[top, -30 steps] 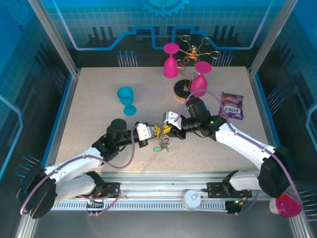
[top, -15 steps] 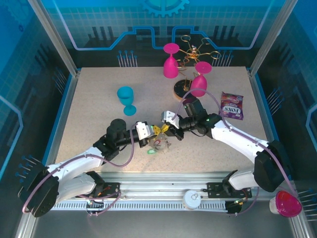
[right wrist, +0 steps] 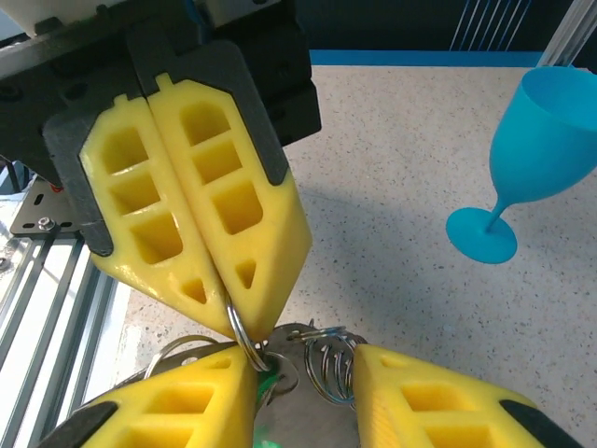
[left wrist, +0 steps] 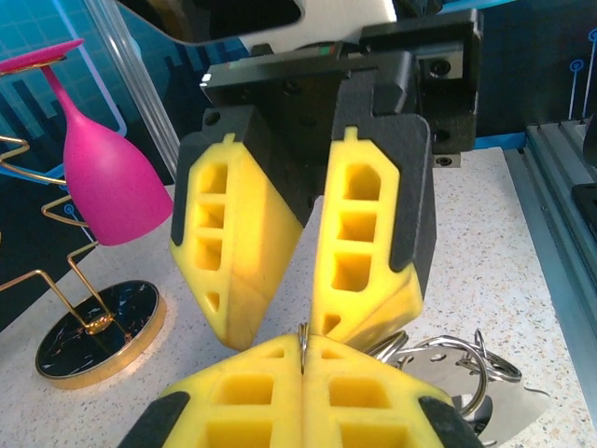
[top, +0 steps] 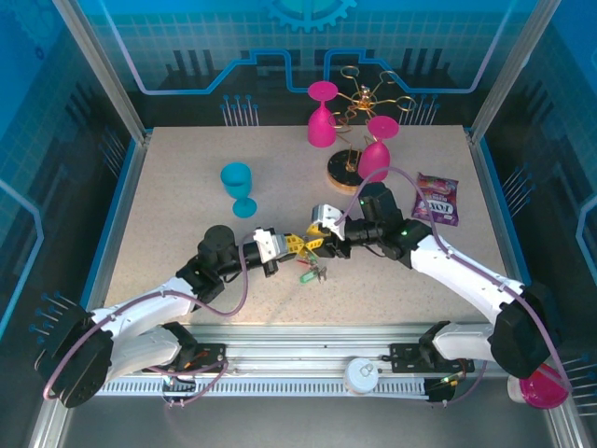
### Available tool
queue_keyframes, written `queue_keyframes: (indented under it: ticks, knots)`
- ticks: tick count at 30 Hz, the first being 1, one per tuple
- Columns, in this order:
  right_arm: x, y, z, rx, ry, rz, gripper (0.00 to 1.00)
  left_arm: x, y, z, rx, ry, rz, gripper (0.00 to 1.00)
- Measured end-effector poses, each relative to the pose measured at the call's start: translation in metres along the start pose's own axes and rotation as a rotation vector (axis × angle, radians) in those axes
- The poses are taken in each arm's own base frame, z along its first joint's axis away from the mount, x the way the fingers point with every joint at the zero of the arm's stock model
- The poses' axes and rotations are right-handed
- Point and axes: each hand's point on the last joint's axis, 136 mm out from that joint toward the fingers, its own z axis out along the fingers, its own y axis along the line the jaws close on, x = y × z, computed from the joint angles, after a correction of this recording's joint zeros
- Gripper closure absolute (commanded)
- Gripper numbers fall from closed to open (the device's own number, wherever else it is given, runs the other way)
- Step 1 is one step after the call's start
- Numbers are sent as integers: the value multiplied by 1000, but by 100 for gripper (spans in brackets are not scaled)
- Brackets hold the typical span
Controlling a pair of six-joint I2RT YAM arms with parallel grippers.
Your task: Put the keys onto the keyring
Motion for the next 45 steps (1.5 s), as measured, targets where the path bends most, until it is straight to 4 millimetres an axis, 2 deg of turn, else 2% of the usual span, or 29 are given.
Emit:
queue_keyframes:
  ticks: [5,9,13,19,26,32,35,38,39,41,42,45]
  knots:
    - [-3,2,0,-15,-16,-4,80,-2,2,-1,-5,-8,4,100]
    - [-5,5,0,-31,-28,-5,100,-4,5,-1,-15,-21,-8,100]
    - [-6,5,0,-32,-32,-11,100,-4,6,-1,-19,-23,-14,100]
    - [0,10,1,-43,10,-17,100,5,5,-3,-16,24,-24,87]
    - [-3,15,2,-50,108,-60,100,14,7,-5,-15,129,-8,85]
    - [-1,18,9,-57,199,-99,100,20,6,-6,-1,181,4,87]
    - [2,17,10,-47,229,-111,100,25,4,-7,14,201,4,98]
    - [4,15,10,-35,241,-112,100,28,0,-7,35,210,7,100]
    - [4,14,10,-33,242,-112,99,28,0,-7,37,210,8,100]
    - [3,13,10,-27,237,-106,76,27,0,-6,37,206,11,100]
    - [3,12,9,-19,228,-97,71,25,0,-6,35,200,15,100]
    - [3,11,3,10,184,-83,67,23,1,-5,28,184,26,100]
